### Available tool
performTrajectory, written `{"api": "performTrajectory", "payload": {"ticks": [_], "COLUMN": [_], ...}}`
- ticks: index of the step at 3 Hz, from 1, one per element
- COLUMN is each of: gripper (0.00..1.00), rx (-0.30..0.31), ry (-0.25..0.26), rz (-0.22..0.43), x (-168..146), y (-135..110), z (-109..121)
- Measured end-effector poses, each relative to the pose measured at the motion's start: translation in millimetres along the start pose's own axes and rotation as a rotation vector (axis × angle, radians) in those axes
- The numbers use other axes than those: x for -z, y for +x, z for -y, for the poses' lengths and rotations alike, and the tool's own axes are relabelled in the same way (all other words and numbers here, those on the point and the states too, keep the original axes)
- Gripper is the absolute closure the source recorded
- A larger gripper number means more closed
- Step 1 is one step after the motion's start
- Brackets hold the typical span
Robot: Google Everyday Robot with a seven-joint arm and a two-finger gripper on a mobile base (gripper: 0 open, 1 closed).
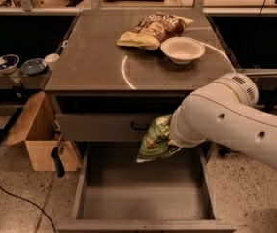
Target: Place green jalapeno chip bag into middle drawer
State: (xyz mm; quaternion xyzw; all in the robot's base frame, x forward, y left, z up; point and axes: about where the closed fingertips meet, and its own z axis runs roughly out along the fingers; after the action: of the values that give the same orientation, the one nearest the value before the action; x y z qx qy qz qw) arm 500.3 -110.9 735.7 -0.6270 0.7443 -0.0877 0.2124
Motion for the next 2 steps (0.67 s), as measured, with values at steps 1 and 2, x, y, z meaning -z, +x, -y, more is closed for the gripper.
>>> {"api": "performTrajectory", "payload": {"ticks": [1, 2], "gripper": [1.00, 1.00], "rx": [0.000, -0.001], "ry": [0.000, 0.000], "rz": [0.000, -0.003], "x": [0.0, -14.9], "y": [0.0, 0.0], "z": [0.0, -5.9]}}
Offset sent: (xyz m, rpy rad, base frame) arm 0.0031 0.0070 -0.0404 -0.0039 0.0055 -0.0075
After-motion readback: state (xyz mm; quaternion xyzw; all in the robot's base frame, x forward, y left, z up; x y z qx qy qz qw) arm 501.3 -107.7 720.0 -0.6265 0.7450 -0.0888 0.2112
